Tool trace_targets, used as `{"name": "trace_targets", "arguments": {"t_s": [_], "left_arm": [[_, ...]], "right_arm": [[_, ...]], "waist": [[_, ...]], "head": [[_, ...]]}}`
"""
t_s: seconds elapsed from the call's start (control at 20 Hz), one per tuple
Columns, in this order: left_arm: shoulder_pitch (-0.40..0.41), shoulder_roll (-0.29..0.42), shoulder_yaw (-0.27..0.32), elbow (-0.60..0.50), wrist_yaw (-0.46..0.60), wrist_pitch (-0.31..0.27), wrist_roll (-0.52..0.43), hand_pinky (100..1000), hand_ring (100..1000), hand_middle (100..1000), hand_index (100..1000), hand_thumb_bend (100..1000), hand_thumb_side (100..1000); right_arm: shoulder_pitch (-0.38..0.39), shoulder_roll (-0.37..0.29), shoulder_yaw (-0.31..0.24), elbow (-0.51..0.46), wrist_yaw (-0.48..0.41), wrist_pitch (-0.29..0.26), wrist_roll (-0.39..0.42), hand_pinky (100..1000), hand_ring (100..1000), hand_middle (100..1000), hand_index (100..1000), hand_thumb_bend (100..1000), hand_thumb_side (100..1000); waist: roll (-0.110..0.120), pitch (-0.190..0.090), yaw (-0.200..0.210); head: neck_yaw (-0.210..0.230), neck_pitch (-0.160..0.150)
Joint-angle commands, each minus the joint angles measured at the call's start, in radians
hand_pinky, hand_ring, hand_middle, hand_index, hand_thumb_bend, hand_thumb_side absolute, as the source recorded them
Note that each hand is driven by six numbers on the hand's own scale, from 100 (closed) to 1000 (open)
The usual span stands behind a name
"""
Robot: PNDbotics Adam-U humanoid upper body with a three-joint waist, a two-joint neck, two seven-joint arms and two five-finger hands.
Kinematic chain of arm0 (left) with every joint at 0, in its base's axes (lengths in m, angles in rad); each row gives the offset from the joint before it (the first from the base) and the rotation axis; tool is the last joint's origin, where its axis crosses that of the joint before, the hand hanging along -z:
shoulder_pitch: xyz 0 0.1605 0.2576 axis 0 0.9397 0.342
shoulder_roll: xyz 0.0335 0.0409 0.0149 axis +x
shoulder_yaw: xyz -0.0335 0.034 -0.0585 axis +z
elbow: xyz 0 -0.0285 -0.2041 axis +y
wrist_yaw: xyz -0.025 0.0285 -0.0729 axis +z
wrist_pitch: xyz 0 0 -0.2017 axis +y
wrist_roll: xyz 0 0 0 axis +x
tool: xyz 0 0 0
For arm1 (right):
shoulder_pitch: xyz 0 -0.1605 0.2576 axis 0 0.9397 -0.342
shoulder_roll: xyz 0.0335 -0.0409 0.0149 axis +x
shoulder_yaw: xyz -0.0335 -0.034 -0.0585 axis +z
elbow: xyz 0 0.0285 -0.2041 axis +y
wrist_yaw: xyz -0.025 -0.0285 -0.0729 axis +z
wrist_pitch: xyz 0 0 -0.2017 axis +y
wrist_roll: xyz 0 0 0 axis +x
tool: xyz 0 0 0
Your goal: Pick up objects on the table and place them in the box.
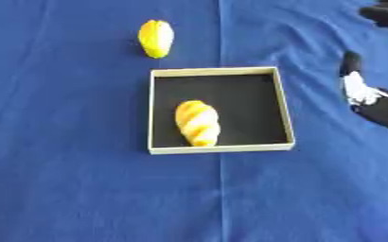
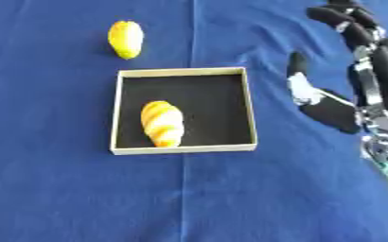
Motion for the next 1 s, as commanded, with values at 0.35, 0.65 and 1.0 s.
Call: {"name": "trace_targets", "arguments": {"t_s": [0.35,0.65,1.0], "left_arm": [[-0.186,0.205,-0.104,0.265,-0.082,0.042,-0.553,942,1000,845,929,100,486],[-0.319,0.21,-0.173,0.478,-0.252,-0.051,-0.801,980,1000,884,1000,100,319],[-0.435,0.109,-0.185,0.749,-0.41,-0.114,-0.893,990,1000,867,980,167,208]], "right_arm": [[0.174,0.095,-0.022,-0.016,0.168,-0.187,-0.231,805,930,772,862,100,609],[0.23,0.156,0.002,-0.016,0.272,-0.17,-0.305,805,927,768,860,100,598],[0.23,0.166,-0.012,-0.016,0.267,-0.161,-0.308,802,920,762,858,100,583]], "waist": [[0.036,-0.013,-0.073],[0.047,-0.01,-0.106],[0.044,-0.014,-0.121]], "head": [[0.067,-0.002],[0.089,-0.003],[0.109,-0.013]]}}
